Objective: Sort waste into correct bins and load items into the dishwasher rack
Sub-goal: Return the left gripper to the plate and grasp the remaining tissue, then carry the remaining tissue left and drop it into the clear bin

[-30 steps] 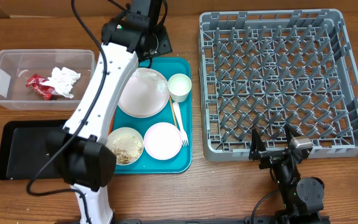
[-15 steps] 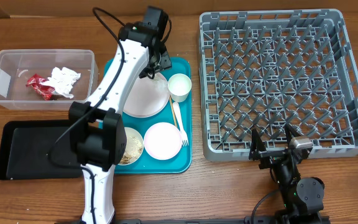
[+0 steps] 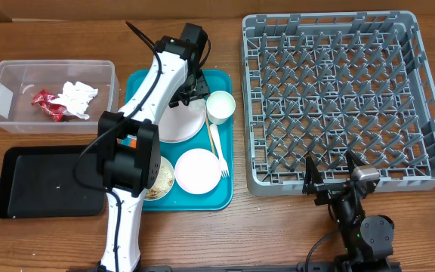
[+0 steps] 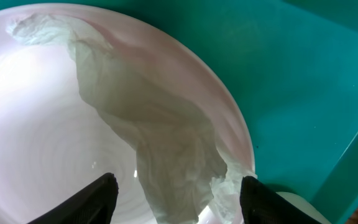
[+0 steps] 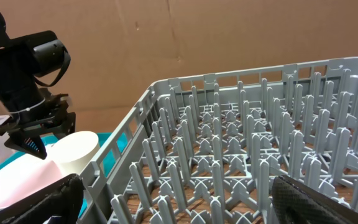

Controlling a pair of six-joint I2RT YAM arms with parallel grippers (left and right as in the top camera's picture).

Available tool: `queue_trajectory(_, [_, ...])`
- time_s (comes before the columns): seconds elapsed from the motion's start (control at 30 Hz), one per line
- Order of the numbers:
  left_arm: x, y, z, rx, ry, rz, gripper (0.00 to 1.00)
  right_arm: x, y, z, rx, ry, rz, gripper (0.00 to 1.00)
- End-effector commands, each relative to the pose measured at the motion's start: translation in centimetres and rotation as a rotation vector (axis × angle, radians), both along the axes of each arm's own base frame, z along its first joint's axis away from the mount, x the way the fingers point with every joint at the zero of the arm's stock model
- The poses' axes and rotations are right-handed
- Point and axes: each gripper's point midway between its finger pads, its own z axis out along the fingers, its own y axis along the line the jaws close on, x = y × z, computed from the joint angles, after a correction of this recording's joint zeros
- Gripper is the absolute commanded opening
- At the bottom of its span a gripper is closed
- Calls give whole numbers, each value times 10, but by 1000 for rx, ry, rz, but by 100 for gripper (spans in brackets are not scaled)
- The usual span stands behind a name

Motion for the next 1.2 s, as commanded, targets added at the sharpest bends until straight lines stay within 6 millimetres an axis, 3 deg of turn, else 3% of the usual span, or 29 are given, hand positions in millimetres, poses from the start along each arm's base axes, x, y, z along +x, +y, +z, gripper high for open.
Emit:
queue_trajectory(0.0, [4,3,0,2,-6,13,66,0,0,-1,-3,-6,2,100])
queue_trajectory(0.43, [4,18,-2,54,-7,32,40,0,0,-1,-3,-6,2,100])
queue_trajectory(0.67, [5,19,-2,49,-8,36,4,0,0,-1,-3,-6,2,100])
queue_trajectory(0.83, [7,21,2,48,-16,29,4,0,0,-1,-3,-6,2,100])
queue_trajectory(0.97, [9,21,25,24,-32,5,4,0,0,-1,-3,-6,2,100])
queue_trajectory(1.17, [8,34,95,31,-102,-102,4,0,0,-1,-3,-6,2,100])
